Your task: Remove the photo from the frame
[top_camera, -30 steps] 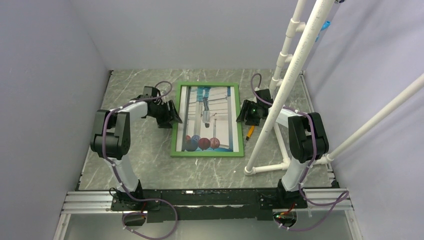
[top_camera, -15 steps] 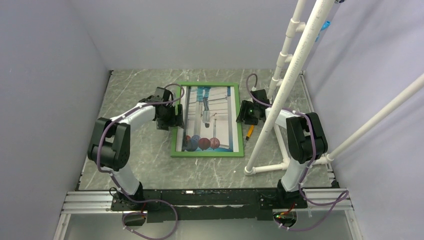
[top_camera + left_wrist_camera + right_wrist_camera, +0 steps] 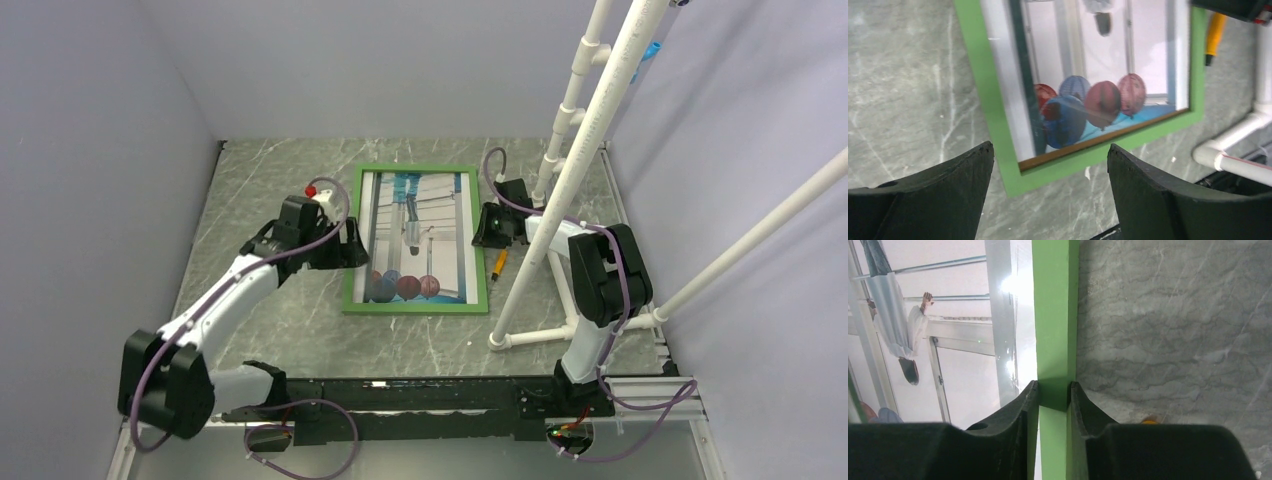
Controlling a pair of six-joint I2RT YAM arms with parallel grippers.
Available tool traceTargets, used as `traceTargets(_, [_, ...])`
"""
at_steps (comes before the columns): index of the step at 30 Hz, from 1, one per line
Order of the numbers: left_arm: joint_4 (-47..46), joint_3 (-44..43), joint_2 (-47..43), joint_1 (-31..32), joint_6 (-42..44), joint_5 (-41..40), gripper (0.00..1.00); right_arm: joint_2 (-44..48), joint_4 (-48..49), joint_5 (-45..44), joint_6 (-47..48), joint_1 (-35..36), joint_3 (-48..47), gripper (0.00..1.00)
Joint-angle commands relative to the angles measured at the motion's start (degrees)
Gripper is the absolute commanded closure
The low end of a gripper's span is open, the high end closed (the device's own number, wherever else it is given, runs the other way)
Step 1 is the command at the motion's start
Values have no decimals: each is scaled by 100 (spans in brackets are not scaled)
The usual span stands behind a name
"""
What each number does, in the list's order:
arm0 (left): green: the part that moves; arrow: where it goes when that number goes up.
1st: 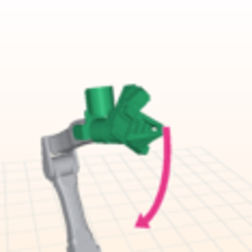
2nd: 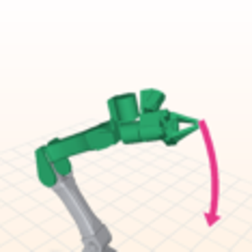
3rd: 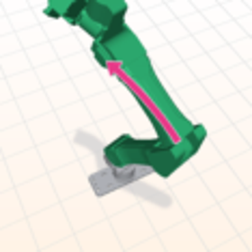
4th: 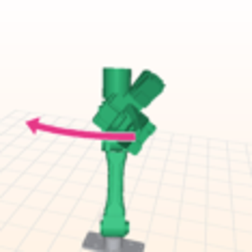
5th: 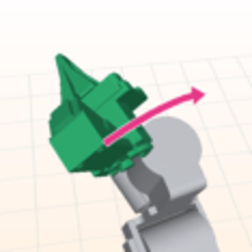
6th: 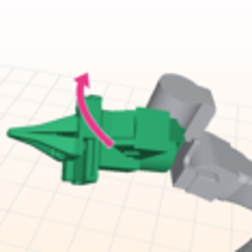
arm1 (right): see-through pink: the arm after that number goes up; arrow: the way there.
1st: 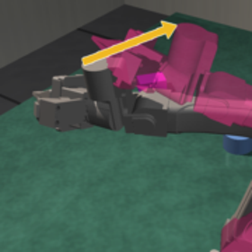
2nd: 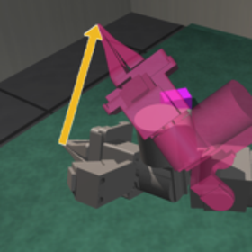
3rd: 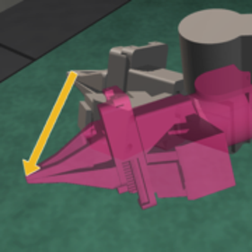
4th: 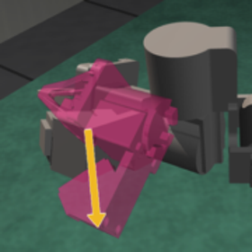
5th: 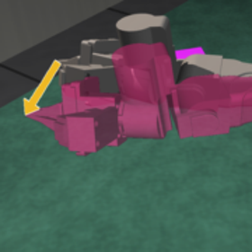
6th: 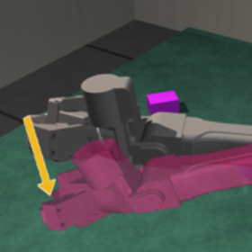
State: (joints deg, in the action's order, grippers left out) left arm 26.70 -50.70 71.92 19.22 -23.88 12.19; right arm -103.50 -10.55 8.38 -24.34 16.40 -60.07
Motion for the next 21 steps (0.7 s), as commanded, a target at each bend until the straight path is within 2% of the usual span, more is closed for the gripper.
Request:
traceTargets(1, [-929, 622, -941, 99, -187, 667, 14, 110, -134, -149, 84, -27, -234, 82])
traceTargets(6, [-1691, 1190, -1582, 224, -393, 678, 15, 385, -380, 35, -12, -35, -408, 85])
traceTargets(12, [-1894, 1081, -1385, 613, -525, 660, 14, 733, -591, 278, -101, -34, -551, 90])
traceTargets(15, [-2091, 907, -1182, 1029, -494, 530, 14, 815, -644, 529, -183, -31, -612, 100])
traceTargets(18, [-2449, 746, -974, 1612, -176, 176, 16, 818, -635, 833, -319, -33, -661, 100])
traceTargets(21, [-2892, 576, -729, 2334, 482, -443, 13, 854, -571, 1021, -486, -23, -656, 100])
